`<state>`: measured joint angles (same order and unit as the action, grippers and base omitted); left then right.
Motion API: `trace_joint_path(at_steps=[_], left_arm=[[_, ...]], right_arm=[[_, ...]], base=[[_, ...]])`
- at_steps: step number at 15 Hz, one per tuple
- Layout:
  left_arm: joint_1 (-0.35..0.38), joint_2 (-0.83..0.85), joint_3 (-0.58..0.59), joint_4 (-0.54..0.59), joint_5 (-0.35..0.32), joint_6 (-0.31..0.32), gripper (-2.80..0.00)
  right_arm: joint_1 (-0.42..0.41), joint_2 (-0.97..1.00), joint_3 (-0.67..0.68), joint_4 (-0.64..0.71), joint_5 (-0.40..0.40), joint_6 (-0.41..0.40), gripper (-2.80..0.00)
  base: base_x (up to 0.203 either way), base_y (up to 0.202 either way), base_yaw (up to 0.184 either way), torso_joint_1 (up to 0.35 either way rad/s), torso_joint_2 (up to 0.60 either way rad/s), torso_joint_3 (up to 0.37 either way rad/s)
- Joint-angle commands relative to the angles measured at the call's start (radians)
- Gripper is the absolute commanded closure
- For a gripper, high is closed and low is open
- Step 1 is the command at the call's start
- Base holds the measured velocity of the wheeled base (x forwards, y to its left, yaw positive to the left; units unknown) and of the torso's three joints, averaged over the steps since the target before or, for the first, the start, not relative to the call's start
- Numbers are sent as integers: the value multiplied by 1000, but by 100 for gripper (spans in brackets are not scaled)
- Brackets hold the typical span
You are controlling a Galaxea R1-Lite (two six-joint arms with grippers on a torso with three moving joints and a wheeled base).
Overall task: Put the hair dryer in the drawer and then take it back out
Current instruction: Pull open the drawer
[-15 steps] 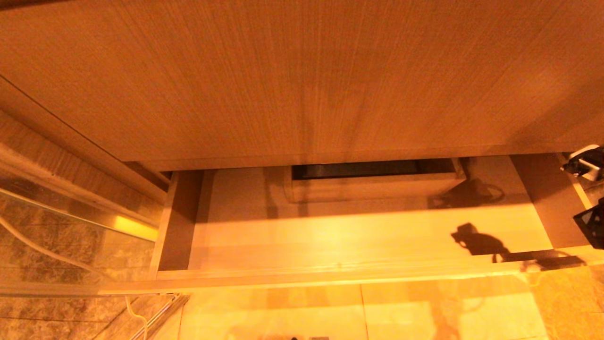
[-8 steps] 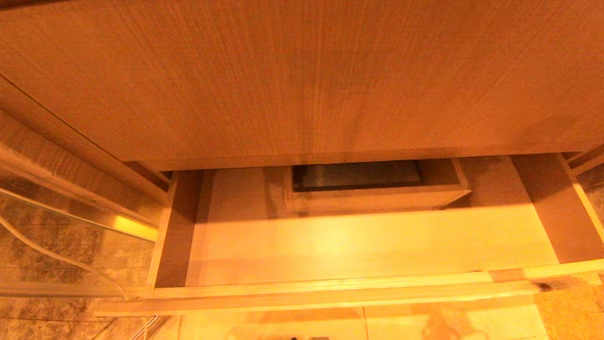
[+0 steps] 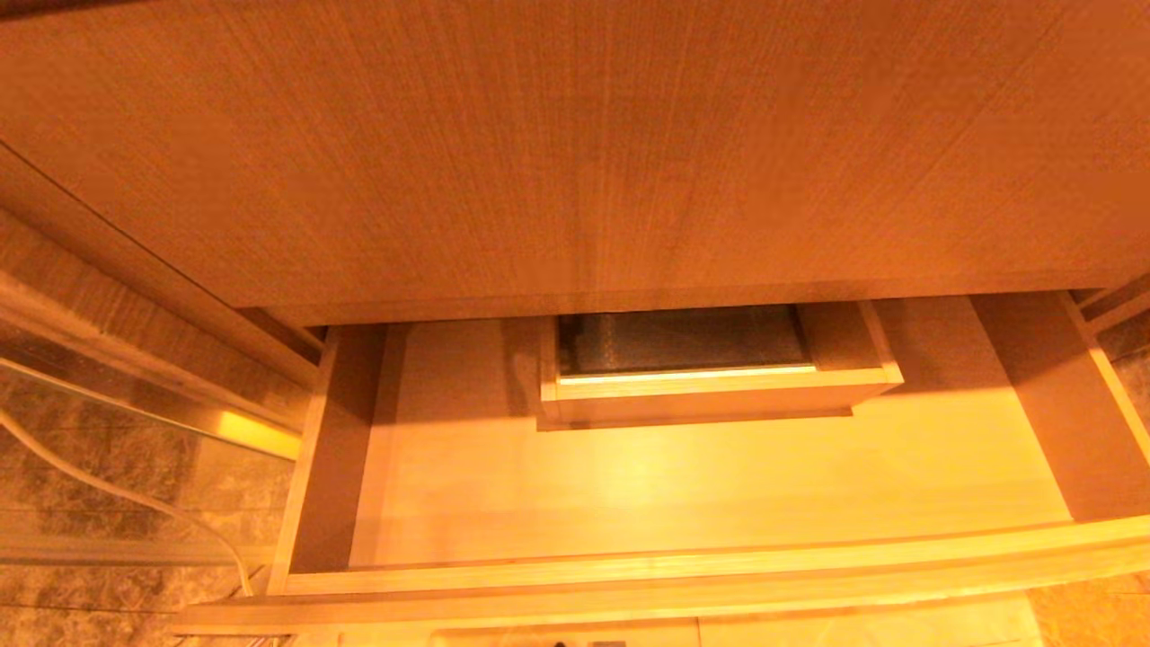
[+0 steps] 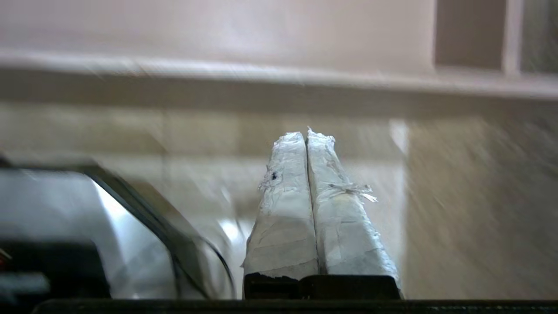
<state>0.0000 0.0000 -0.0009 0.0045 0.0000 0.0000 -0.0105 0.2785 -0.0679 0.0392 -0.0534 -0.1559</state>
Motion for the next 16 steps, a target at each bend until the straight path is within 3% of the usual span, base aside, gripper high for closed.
trace_joint_path(at_steps=[1,5,12,16], left_arm=[[0,-2,0,0,0,-1,0],[0,-2,-1,0,0,0,0],[0,-2,-1,0,0,0,0],[0,-2,-1,0,0,0,0]], right_arm=[[13,-153,50,-69,36,29,0],[16,-285,67,-62,63,83,0],[15,-279,68,-44,50,170,0],[15,-279,68,-44,49,171,0]], base=[[0,0,0,0,0,0],[0,0,0,0,0,0],[0,0,0,0,0,0],[0,0,0,0,0,0]])
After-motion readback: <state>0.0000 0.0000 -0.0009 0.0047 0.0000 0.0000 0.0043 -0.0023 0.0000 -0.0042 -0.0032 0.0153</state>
